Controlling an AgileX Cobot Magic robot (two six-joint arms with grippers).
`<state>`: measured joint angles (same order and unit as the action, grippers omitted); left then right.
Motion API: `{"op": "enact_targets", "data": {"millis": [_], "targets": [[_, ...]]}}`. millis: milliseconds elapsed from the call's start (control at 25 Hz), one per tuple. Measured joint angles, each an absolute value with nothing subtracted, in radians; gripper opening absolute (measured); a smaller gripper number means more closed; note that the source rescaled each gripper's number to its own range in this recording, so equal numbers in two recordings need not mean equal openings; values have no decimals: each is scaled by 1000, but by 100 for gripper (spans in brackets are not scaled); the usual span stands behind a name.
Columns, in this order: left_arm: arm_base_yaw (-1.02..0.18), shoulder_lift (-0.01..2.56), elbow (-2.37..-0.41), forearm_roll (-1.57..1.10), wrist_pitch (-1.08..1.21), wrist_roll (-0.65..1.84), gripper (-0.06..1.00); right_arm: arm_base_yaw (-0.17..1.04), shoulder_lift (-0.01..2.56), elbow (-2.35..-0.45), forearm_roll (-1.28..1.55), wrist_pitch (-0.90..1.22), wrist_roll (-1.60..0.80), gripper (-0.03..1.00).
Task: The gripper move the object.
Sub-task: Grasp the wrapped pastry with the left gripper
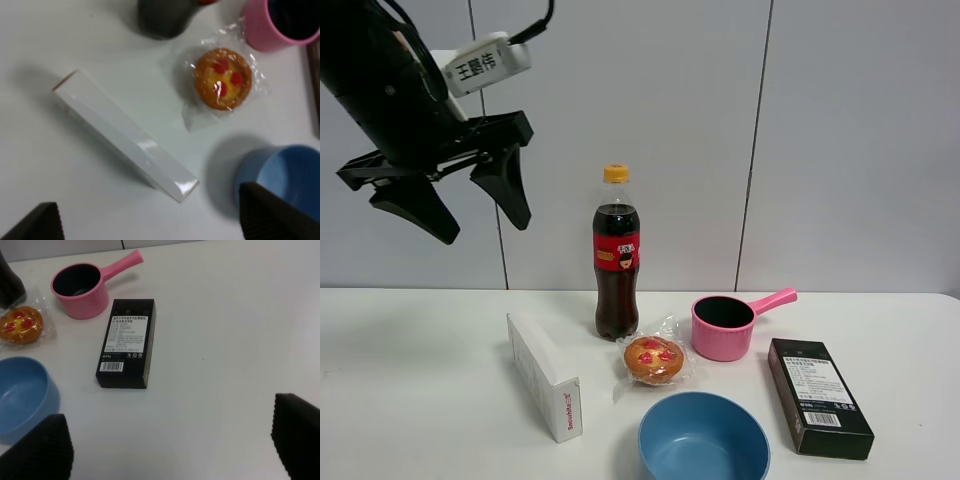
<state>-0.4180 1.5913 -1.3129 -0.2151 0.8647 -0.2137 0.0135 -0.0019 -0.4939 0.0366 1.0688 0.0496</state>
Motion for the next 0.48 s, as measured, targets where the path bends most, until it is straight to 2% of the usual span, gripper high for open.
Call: {"op": "enact_targets", "data": {"millis": [240, 480], "targets": [[-620, 1620, -1385, -75, 919, -214, 64, 13, -2, -494, 37, 1069, 50, 100], [-765, 1627, -1393, -14, 819, -240, 64, 13, -2, -494, 37, 1069, 50, 100]]}}
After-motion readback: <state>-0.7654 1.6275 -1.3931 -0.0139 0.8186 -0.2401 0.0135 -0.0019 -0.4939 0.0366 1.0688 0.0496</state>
